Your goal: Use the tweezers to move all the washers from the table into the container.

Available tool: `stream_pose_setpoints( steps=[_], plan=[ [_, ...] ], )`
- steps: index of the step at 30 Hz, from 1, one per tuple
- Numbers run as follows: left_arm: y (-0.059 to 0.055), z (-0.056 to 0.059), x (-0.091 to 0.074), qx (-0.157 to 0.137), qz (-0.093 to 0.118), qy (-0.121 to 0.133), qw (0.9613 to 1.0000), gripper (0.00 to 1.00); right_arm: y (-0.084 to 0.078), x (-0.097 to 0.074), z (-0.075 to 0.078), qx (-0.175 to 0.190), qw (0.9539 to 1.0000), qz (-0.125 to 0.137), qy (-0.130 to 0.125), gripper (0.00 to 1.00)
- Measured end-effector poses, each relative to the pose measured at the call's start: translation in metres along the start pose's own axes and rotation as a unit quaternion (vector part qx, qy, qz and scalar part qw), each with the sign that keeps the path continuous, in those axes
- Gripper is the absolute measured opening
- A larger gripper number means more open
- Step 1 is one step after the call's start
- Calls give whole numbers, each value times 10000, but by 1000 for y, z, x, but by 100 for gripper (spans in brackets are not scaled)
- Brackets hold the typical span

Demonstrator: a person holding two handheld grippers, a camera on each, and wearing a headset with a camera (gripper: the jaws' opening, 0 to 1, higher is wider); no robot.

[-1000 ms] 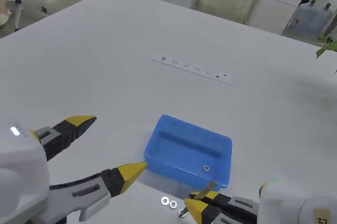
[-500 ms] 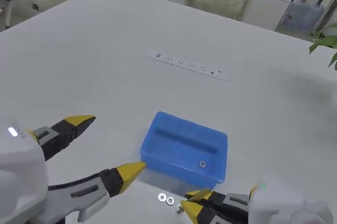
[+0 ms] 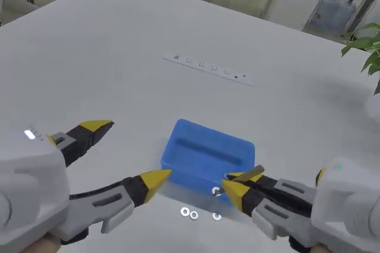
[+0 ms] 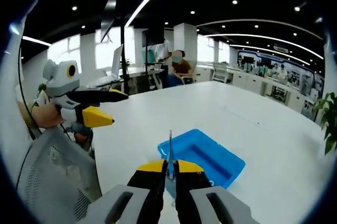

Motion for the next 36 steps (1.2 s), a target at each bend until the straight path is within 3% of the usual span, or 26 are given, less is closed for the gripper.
stream_pose_setpoints(
  steps=[4,11,15,20,23,27,36],
  plan=[
    [-2,4,1,96,-82,-87,9999,68,4,4,13,313,9982,-52,-502,3],
    [-10,17,3,374,-445,-602,9965,69,0,24,30,707,9930,-212,-921,3],
    [-9,21,5,268,-422,-849,9951,71,1,34,37,846,9904,-265,-1057,3],
    [-12,22,9,142,-530,-1054,9929,72,-7,47,45,1017,9888,-517,-962,3],
    [-15,13,10,15,-645,-879,9940,73,-10,52,48,982,9893,-634,-877,3],
    [-17,12,10,-113,-703,-852,9938,72,-21,61,54,1038,9884,-807,-755,3],
    [-18,21,9,588,-823,-792,9917,72,-26,70,56,1001,9891,-920,-561,3]
  ],
)
Point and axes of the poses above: the centre of the closed fingertips' face, and the gripper's own axes: x roughly forward along the fingers, z roughly to its right, y roughly out of its top, the point moved 7 cm from there along -x, roughly backward along the fingers, and after that the axes turned 8 degrees about -x, right-handed, at the moved point
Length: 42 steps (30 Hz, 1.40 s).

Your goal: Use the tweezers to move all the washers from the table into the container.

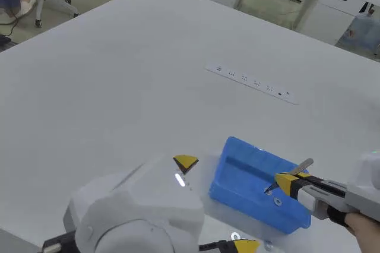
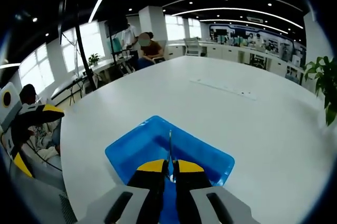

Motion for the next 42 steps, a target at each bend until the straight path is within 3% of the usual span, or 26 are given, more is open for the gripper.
stream_pose_setpoints(
  steps=[6,13,17,20,27,34,42],
  plan=[
    [0,4,1,197,-29,-69,9998,70,-7,0,-1,-108,9998,-150,44,3],
    [-1,-2,0,-10,20,25,10000,69,-7,-5,-1,-42,10000,-35,58,3],
    [0,-4,-1,-80,75,67,9999,69,0,-18,-4,46,9998,182,12,3],
    [0,-4,-1,-108,102,76,9999,68,11,-38,-14,41,9980,623,27,3],
    [1,0,-1,-21,85,-10,10000,68,7,-69,-36,27,9958,872,261,3],
    [2,0,-2,-51,98,-32,9999,67,-18,-67,-46,287,9966,665,404,3],
    [2,1,-1,-8,56,-92,9999,67,-45,-51,-39,421,9985,199,296,3]
  ],
)
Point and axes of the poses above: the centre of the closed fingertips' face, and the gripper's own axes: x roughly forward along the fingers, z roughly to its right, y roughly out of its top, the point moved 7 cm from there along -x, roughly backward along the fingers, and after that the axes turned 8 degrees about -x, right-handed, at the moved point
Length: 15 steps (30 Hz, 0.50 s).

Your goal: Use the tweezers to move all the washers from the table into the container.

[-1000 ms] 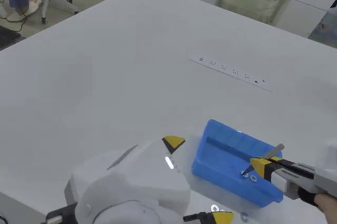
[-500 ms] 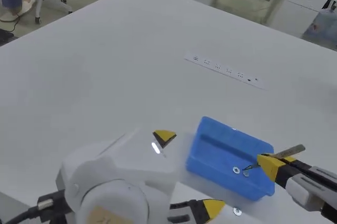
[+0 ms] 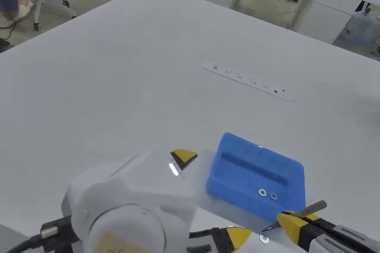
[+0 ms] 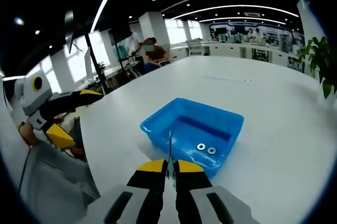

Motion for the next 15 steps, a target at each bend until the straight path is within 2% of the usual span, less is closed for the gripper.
stream_pose_setpoints(
  steps=[5,10,15],
  plan=[
    [0,0,0,9,-6,-16,10000,67,-7,2,0,-82,9998,-174,-44,3],
    [-1,1,0,13,-13,-36,10000,67,-9,3,-1,-249,9993,-273,-76,3],
    [-1,1,0,8,-23,-43,10000,67,-8,6,-2,-266,9991,-320,-17,3]
  ],
)
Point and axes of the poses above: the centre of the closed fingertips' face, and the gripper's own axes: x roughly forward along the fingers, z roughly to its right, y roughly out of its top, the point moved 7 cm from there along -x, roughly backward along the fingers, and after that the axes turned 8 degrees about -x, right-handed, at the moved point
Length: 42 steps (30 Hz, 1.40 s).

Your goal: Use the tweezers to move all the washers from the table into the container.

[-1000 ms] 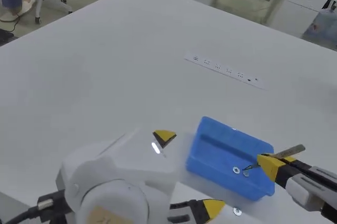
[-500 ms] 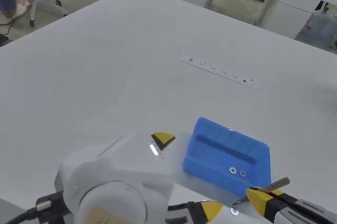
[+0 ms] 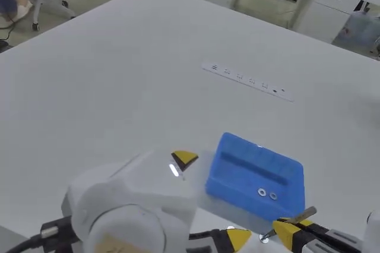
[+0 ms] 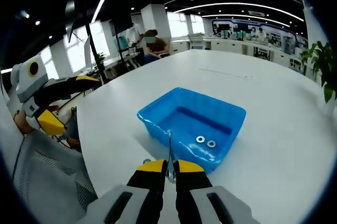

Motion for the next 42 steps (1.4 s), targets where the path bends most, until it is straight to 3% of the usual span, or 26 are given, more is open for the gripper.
stream_pose_setpoints(
  steps=[17,22,42],
  plan=[
    [0,0,1,33,-33,-30,10000,67,2,2,-9,-701,9974,-164,54,3],
    [0,0,1,16,-22,-29,10000,67,2,1,-7,-658,9977,-163,40,3],
    [-1,1,1,32,-35,-55,10000,67,42,-19,-10,-457,9971,603,112,3]
  ],
)
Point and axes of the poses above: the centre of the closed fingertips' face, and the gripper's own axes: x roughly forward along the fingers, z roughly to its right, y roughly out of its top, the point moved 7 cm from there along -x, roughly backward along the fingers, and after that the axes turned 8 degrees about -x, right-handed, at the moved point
